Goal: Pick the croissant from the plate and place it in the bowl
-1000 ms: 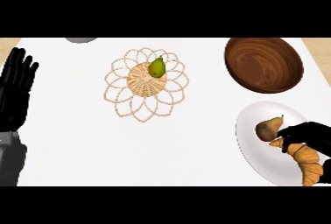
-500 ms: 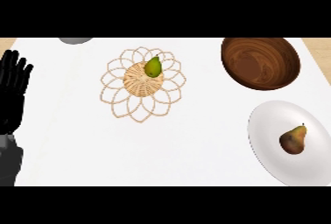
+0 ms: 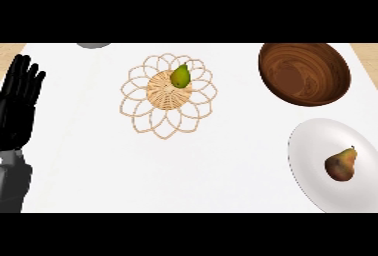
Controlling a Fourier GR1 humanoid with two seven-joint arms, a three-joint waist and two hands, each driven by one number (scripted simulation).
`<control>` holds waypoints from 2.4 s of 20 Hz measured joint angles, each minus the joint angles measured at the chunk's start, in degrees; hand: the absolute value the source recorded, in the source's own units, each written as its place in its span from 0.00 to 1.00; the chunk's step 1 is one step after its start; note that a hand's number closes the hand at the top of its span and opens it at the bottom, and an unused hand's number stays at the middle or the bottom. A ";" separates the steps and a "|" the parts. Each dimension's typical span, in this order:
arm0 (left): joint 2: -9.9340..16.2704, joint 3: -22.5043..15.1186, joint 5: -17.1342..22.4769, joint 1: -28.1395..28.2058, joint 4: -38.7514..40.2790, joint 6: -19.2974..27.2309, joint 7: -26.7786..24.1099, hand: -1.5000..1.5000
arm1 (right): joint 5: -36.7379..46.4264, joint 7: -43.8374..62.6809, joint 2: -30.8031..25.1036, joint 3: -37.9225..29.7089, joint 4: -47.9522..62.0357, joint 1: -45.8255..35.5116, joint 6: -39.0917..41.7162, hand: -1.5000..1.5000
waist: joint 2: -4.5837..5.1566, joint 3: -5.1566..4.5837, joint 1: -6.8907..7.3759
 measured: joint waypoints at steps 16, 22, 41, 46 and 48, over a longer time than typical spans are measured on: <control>0.09 0.91 -0.73 1.60 0.04 -0.68 -0.91 0.50 | -15.42 -2.56 -8.66 -10.32 -13.58 -8.57 16.98 1.00 | -0.70 -0.30 -0.92; 0.05 1.16 -0.87 1.34 0.26 -0.87 -1.24 0.50 | -22.57 8.68 -5.93 -11.03 -24.37 -13.88 26.44 1.00 | -0.66 -0.33 -0.66; -1.59 0.12 -2.11 -1.27 0.41 -0.29 0.37 0.50 | -22.96 42.59 15.28 7.70 -38.86 -34.01 27.21 1.00 | -0.15 -0.21 0.55; -1.03 1.10 -1.68 -1.16 1.73 -1.58 -1.03 0.50 | -17.76 41.98 21.84 12.20 -34.72 -35.28 21.34 1.00 | -0.04 -0.18 0.65; -1.04 1.31 -1.35 -0.33 1.03 -1.99 -1.04 0.50 | -14.89 42.05 23.32 13.84 -32.61 -35.81 18.84 1.00 | -0.02 -0.16 0.81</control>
